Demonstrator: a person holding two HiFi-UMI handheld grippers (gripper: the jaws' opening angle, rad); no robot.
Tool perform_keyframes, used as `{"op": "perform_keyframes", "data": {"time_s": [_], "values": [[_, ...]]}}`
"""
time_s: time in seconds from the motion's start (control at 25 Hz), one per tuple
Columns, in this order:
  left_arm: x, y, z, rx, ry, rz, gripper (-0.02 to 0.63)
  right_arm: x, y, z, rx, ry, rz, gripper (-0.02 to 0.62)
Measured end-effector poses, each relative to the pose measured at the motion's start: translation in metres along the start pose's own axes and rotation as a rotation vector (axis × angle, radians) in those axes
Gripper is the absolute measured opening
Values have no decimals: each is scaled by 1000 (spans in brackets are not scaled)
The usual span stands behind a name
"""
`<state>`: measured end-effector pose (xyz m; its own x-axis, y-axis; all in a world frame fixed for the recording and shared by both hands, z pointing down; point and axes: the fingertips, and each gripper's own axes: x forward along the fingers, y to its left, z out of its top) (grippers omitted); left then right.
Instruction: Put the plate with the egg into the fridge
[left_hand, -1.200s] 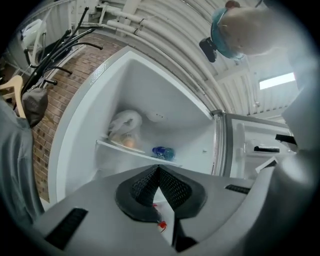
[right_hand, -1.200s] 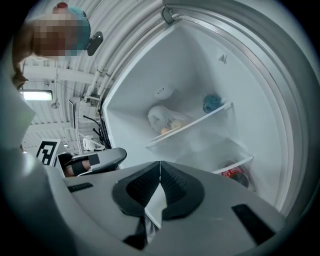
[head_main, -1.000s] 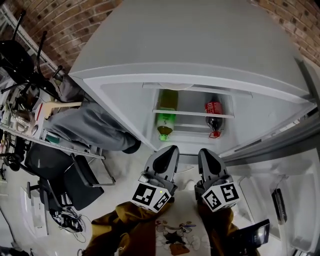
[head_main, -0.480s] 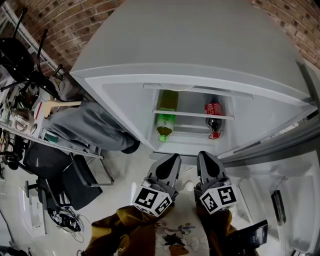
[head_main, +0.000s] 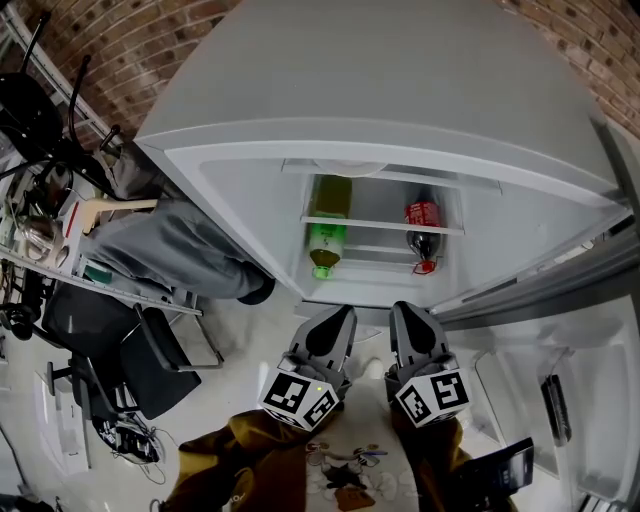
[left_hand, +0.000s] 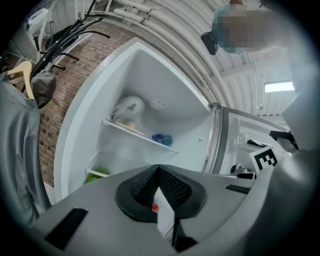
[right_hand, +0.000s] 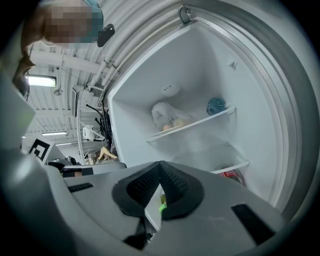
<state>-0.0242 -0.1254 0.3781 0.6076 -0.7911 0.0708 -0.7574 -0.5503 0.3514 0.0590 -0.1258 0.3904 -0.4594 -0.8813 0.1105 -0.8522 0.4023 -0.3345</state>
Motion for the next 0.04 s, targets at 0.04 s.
{"op": "perform_keyframes", "data": {"time_s": [0.04], "values": [[-1,1,0,1,-1,1,8,0,1,0,-2,0,2,6]]}}
